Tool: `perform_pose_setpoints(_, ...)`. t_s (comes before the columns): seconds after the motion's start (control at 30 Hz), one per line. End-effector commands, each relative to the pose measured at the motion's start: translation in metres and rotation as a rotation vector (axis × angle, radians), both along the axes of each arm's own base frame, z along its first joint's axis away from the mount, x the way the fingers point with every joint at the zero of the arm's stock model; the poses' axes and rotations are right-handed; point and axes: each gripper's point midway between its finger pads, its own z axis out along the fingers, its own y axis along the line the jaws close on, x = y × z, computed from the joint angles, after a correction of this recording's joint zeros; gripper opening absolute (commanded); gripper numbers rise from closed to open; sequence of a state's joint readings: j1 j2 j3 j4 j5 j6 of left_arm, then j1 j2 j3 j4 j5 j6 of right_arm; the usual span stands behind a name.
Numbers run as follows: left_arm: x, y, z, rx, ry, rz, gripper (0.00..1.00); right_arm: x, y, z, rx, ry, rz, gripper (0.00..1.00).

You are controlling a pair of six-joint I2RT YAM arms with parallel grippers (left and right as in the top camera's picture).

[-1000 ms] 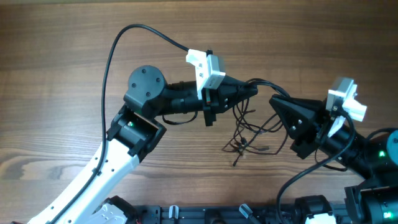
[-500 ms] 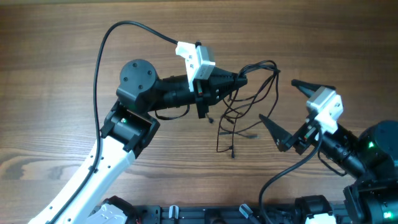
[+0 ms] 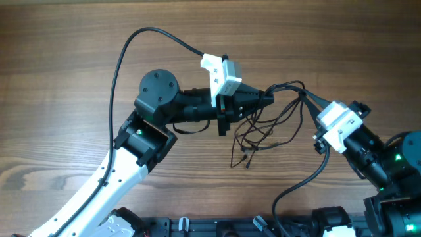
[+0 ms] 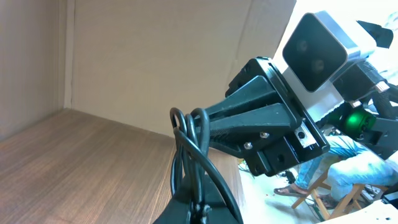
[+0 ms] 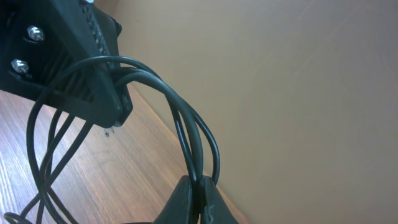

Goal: Untangle cables

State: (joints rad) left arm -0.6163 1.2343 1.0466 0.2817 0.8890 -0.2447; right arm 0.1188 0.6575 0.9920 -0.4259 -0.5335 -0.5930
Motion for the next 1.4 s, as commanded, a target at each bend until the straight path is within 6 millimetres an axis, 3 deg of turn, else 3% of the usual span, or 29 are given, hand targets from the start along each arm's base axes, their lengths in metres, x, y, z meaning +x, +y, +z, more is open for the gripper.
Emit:
perform_pose_setpoints(0.0,-0.004,0.0,0.005,-0.012,-0.022,-0.014,0.04,0.0,-0.001,0.001,-0.007,0.002,-0.005,0.04)
perform_pose_setpoints(0.1,0.004,0.0,0.005,-0.016,-0.019,0.028,0.04,-0.001,-0.001,-0.007,-0.009,0.036,-0.006,0.04)
perform_pose_setpoints(0.17,0.023,0.005,0.002,-0.012,0.023,0.131,0.04,-0.002,-0.001,-0.009,0.033,0.078,-0.01,0.04)
perform_pose_setpoints(0.27,0.062,0.023,-0.011,-0.005,0.185,0.323,0.04,-0.006,0.003,-0.005,0.088,0.106,0.015,0.04)
perform_pose_setpoints(0.37,0.088,0.045,-0.027,0.013,0.308,0.443,0.04,-0.012,0.011,0.002,0.127,0.103,0.075,0.04)
perform_pose_setpoints(0.47,0.1,0.061,-0.04,0.04,0.371,0.496,0.04,-0.011,0.011,0.017,0.198,0.09,0.07,0.04)
perform_pose_setpoints(0.53,0.105,0.069,-0.048,0.057,0.399,0.521,0.04,0.001,-0.003,0.026,0.296,0.108,-0.033,0.04)
perform_pose_setpoints(0.63,0.11,0.076,-0.051,0.064,0.415,0.544,0.04,0.027,-0.057,0.023,0.532,0.178,-0.385,0.04)
perform_pose_setpoints(0.77,0.109,0.079,-0.047,0.057,0.4,0.548,0.04,0.032,-0.115,-0.001,0.754,0.247,-0.748,0.04)
perform_pose_setpoints(0.93,0.103,0.081,-0.039,0.064,0.317,0.518,0.04,0.03,-0.132,-0.011,0.753,0.245,-0.855,0.04)
perform_pose_setpoints(1.03,0.081,0.07,-0.029,0.083,0.194,0.379,0.04,0.03,-0.13,-0.011,0.685,0.235,-0.843,0.04)
perform_pose_setpoints(1.17,0.028,0.055,-0.022,0.102,-0.045,0.062,0.04,0.032,-0.106,-0.011,0.427,0.204,-0.7,0.04)
perform_pose_setpoints(1.23,0.02,0.054,-0.025,0.108,-0.083,0.016,0.04,0.031,-0.097,-0.012,0.316,0.18,-0.64,0.04)
perform_pose_setpoints(1.27,0.022,0.055,-0.025,0.11,-0.08,0.026,0.34,0.031,-0.093,-0.012,0.3,0.178,-0.617,0.04)
perform_pose_setpoints(1.3,0.024,0.056,-0.026,0.113,-0.073,0.036,0.76,0.031,-0.087,-0.012,0.286,0.178,-0.583,0.04)
perform_pose_setpoints(1.33,0.026,0.057,-0.026,0.114,-0.07,0.042,1.0,0.03,-0.081,-0.012,0.275,0.18,-0.547,0.04)
perform_pose_setpoints(1.37,0.027,0.059,-0.026,0.113,-0.065,0.048,1.0,0.029,-0.074,-0.012,0.266,0.184,-0.502,0.04)
